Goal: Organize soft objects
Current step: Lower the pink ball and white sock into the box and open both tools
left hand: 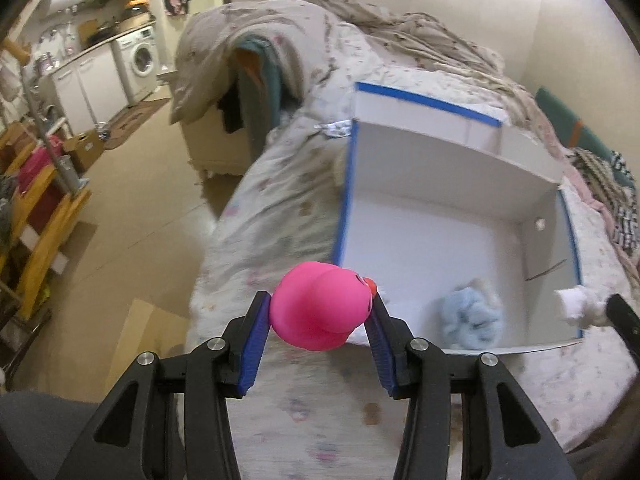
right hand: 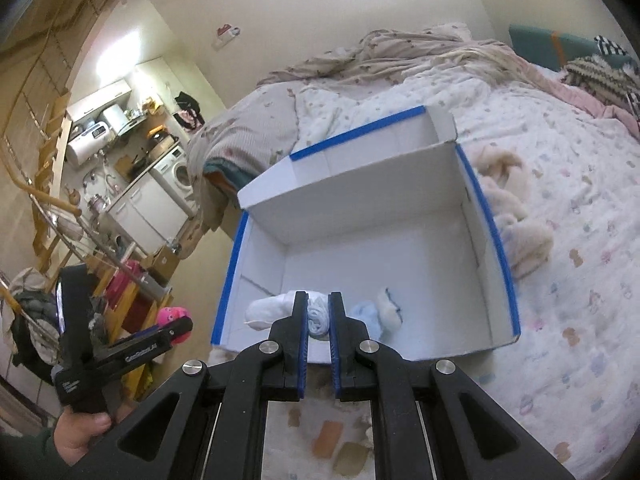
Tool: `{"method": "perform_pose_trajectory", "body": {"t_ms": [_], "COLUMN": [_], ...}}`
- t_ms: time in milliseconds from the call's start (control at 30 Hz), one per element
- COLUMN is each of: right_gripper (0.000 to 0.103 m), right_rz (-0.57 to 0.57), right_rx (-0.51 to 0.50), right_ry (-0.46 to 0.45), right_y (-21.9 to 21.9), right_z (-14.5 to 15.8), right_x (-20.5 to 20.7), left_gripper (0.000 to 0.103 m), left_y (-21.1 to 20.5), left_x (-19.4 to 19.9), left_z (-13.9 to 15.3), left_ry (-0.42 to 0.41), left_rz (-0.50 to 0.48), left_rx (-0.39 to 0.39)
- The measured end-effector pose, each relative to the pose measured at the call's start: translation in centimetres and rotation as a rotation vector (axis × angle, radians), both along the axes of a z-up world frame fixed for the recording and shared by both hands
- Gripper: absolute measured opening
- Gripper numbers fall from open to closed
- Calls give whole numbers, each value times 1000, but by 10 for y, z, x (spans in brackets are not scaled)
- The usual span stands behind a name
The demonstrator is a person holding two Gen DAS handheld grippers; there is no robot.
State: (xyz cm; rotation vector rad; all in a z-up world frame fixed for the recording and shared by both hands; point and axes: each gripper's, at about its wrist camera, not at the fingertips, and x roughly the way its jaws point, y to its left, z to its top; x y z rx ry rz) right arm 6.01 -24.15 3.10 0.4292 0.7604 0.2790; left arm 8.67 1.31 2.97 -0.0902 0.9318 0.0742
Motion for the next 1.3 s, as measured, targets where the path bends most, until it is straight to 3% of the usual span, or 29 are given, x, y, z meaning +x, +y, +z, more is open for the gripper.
{"method": "perform_pose_trajectory", "body": {"t_ms": [267,533,733,933,1300], "right_gripper": [11,11,11,11,11], "right_rz": [-25,-26,-48,-28,-28], "right_rx": [-2,-47,-48,-111,-208], "right_ry": [-7,-22,34,64,198], "right_y": [-13,-17,-19,-8,-1], "right_z": [11,15,-17,-36,-68], "right_x": [22,50,60,68,81], "left_gripper": [43,43,43,43,43], "left_y": [-22,-47,-65,-74,-80], "left_x": [20,48,66,80,85], "left_z": [28,30,4,-29,-58], "left_ry": [-60,-68,-55,14,84], "left_rz": [-50,-120,-145,-156,-195], "left_rx": [18,48,85,52,51]}}
